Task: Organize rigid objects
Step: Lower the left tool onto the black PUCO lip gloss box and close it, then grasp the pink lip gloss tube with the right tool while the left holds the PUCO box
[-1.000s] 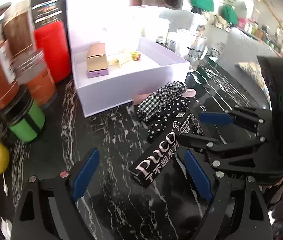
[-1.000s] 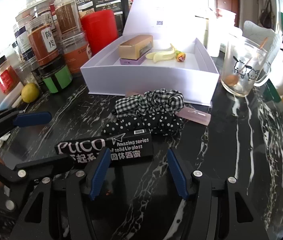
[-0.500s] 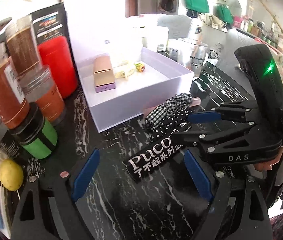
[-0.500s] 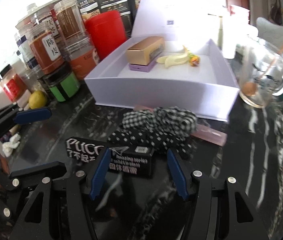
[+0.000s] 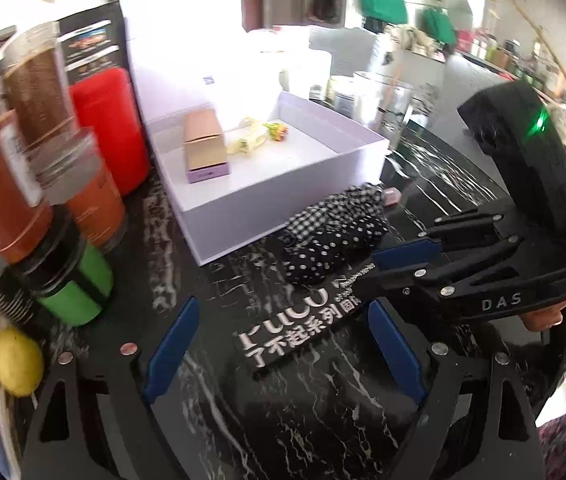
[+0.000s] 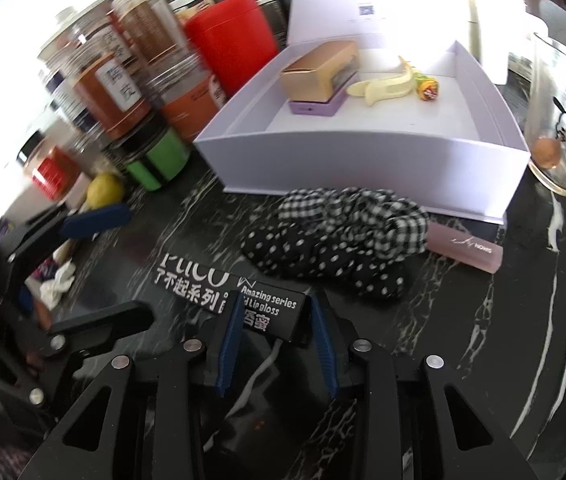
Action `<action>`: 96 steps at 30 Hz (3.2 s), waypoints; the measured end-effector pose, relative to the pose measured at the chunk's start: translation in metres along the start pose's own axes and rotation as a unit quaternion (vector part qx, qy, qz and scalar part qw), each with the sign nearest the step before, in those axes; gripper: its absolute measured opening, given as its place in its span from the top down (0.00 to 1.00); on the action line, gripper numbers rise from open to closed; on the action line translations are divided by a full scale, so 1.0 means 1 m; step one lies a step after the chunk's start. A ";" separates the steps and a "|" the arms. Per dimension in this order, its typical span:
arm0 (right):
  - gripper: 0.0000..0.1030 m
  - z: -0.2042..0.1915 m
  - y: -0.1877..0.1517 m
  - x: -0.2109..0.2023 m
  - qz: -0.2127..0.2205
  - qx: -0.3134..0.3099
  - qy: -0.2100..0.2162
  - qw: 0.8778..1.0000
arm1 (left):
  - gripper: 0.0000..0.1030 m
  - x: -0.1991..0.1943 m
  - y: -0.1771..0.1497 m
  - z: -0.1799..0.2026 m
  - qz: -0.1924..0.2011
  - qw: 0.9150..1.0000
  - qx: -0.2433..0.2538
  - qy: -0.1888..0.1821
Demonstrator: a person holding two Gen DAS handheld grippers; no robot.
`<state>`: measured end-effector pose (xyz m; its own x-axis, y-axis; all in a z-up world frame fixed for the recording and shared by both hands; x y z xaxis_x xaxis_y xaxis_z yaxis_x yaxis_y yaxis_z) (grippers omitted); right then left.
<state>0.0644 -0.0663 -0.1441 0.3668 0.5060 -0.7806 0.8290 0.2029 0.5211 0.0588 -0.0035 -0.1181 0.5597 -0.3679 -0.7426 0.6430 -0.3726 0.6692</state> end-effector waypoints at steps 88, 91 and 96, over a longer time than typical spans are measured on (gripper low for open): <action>0.87 0.065 -0.061 -0.052 -0.023 -0.086 -0.166 0.982 | 0.75 0.026 -0.032 0.008 -0.058 0.986 -0.152 0.033; 0.87 0.063 -0.073 -0.059 -0.023 -0.074 -0.174 0.982 | 0.75 0.025 -0.034 0.010 -0.060 0.986 -0.150 0.032; 0.87 0.053 -0.091 -0.067 -0.030 -0.052 -0.165 0.984 | 0.75 0.024 -0.037 0.012 -0.062 0.988 -0.135 0.035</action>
<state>-0.0133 -0.1634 -0.1576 0.4503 0.1934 -0.8717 0.8120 0.3172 0.4899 0.0421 -0.0091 -0.1598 0.4971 -0.2709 -0.8243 0.8195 -0.1657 0.5487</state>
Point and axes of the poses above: each gripper's, at about its wrist camera, not at the fingertips, and x roughly the way its jaws point, z to its right, y to its top, the point moved 10 cm from there along x, roughly the way its jaws point
